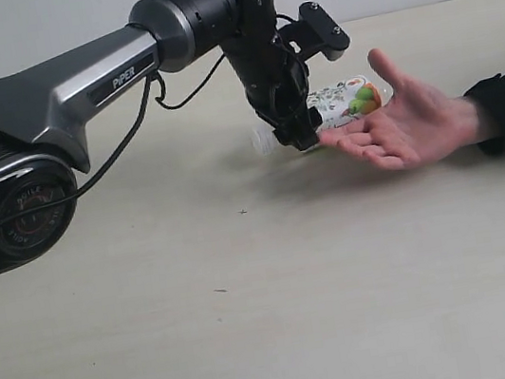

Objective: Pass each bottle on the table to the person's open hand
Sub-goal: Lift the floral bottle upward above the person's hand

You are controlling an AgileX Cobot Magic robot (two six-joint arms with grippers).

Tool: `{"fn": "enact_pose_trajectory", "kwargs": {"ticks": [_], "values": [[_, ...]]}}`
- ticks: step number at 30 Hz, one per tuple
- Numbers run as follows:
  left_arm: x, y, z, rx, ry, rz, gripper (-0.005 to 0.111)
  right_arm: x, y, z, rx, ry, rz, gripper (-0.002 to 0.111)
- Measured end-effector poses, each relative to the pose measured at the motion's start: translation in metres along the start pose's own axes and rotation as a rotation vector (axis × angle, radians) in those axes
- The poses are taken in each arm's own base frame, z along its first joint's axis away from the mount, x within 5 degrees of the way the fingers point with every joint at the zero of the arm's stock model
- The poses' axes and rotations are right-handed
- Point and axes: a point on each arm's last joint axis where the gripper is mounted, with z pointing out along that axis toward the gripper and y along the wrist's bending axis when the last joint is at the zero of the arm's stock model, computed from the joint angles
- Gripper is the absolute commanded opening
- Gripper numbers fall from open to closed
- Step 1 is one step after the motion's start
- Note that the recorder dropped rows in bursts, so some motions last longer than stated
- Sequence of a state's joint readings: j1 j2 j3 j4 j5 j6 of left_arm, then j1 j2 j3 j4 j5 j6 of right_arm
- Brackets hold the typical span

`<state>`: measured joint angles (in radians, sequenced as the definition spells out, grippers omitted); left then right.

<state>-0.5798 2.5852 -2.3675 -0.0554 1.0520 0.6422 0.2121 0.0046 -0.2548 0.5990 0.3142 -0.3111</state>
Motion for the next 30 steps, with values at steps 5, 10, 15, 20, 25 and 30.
{"fn": "enact_pose_trajectory", "kwargs": {"ticks": [5, 10, 15, 20, 25, 30], "values": [[0.004, -0.003, 0.005, 0.018, 0.025, 0.003, 0.073, 0.0, 0.0, 0.0, 0.0, 0.0, 0.0, 0.0], [0.006, -0.004, 0.009, 0.022, 0.031, 0.003, 0.073, 0.0, 0.0, 0.0, 0.0, 0.0, 0.0, 0.0], [0.007, -0.004, 0.011, 0.025, 0.034, 0.002, 0.073, 0.0, 0.0, 0.0, 0.0, 0.0, 0.0, 0.0], [0.008, -0.004, 0.012, 0.028, 0.045, 0.004, 0.069, 0.0, 0.0, 0.0, 0.0, 0.0, 0.0, 0.0], [0.009, -0.005, 0.012, 0.036, 0.059, 0.005, 0.025, 0.0, 0.0, 0.0, 0.0, 0.0, 0.0, 0.0], [0.01, -0.005, 0.012, 0.03, 0.069, 0.015, 0.0, 0.0, 0.0, 0.0, 0.0, 0.0, 0.0, 0.0]]}}
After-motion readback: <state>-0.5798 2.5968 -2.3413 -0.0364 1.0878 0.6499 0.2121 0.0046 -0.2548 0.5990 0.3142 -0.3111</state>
